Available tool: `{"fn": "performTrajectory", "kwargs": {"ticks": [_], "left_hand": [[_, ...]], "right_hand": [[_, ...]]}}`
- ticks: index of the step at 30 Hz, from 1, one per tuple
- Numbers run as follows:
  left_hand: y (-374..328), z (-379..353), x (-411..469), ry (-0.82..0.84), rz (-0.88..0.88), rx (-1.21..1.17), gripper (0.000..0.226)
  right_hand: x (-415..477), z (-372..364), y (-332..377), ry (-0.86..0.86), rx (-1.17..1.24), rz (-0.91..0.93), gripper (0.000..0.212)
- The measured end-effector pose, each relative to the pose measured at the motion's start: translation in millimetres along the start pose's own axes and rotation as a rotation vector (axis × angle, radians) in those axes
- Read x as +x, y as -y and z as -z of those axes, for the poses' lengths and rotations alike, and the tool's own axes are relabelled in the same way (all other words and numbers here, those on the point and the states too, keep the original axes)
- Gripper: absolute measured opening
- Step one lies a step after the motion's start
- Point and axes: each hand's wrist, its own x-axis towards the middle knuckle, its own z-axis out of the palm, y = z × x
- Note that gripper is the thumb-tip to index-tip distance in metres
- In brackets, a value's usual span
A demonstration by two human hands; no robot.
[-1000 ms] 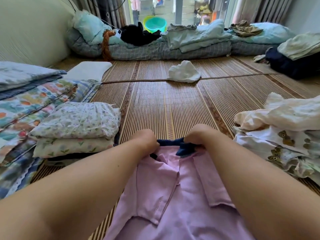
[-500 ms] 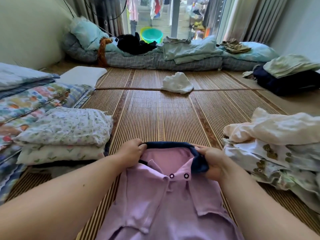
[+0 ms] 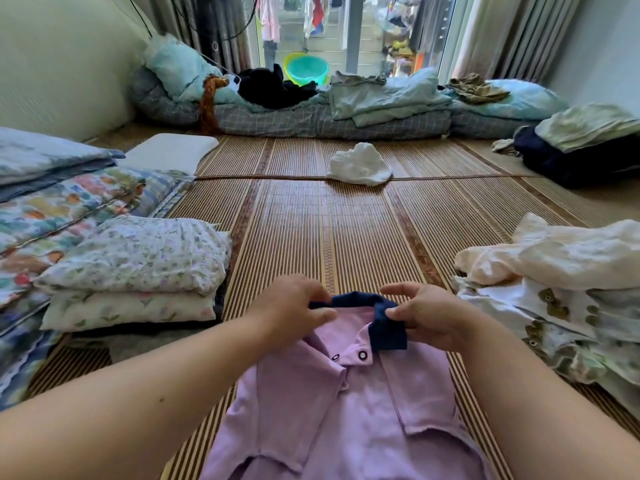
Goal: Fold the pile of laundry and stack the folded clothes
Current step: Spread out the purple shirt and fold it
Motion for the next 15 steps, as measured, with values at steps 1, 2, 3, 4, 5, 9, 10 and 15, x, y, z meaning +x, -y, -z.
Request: {"fn": "performTrajectory", "kwargs": {"ticks": [1, 2, 3, 4, 5, 9, 10, 15], "left_hand": [[-11, -4, -3, 0.046, -0.033, -0.045, 0.033], [-22, -8, -5, 0.086, -0.045, -0.069, 0.038], [-31, -14, -6, 0.107, -0.037, -0.065, 0.046], [-37, -21, -4, 0.113, -0.014, -0.057, 0.052], [-42, -26, -1, 0.112, 0.023, -0.072, 0.053], [-46, -40, 7, 0.135, 0.167, -0.163, 0.019], [-45, -42, 7, 0.150, 0.151, -0.084, 0.013], [-23, -24, -3, 0.122, 0.096, -0.248, 0.028]], "right_hand": [[0, -3, 0, 0.035, 0.099, 0.015, 0.037], [1, -5, -1, 0.059, 0.175, 0.024, 0.036], [2, -8, -1, 0.079, 0.239, 0.028, 0.036], [1, -9, -2, 0.101, 0.291, 0.028, 0.036], [0, -9, -2, 0.123, 0.335, 0.027, 0.036], [-1, -5, -3, 0.084, 0.191, 0.087, 0.035], [0, -4, -5, 0.024, 0.025, 0.112, 0.032], [14, -1, -9, -0.294, -0.801, 0.276, 0.027]]}}
